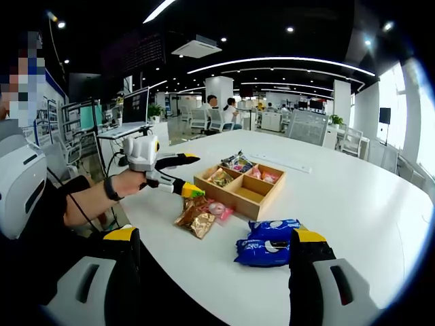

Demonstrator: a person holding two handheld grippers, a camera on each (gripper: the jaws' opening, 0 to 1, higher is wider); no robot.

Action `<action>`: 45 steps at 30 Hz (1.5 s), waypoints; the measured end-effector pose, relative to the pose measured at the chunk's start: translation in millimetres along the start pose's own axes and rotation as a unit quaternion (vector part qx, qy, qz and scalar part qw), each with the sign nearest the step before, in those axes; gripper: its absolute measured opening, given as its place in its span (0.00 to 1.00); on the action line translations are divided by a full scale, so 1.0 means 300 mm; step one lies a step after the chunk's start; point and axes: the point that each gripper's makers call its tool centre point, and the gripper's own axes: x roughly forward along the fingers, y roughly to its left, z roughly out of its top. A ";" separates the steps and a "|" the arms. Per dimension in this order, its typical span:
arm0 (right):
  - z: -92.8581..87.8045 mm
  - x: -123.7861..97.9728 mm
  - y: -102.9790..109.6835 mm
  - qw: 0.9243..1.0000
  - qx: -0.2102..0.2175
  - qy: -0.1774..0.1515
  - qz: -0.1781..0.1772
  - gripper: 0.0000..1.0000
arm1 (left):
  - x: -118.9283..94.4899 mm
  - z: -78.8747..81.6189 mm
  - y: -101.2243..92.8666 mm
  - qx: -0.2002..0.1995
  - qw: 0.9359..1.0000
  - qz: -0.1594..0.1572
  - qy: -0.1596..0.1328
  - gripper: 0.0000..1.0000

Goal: Pick up the scattered marshmallows, QQ candies, Oreo cookies, and mixed nuts on the table and sort them into separate containers

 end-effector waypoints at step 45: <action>0.007 -0.015 -0.005 1.000 -0.002 -0.006 -0.003 0.86 | -0.337 -0.039 -0.225 0.008 0.997 -0.074 0.035 0.92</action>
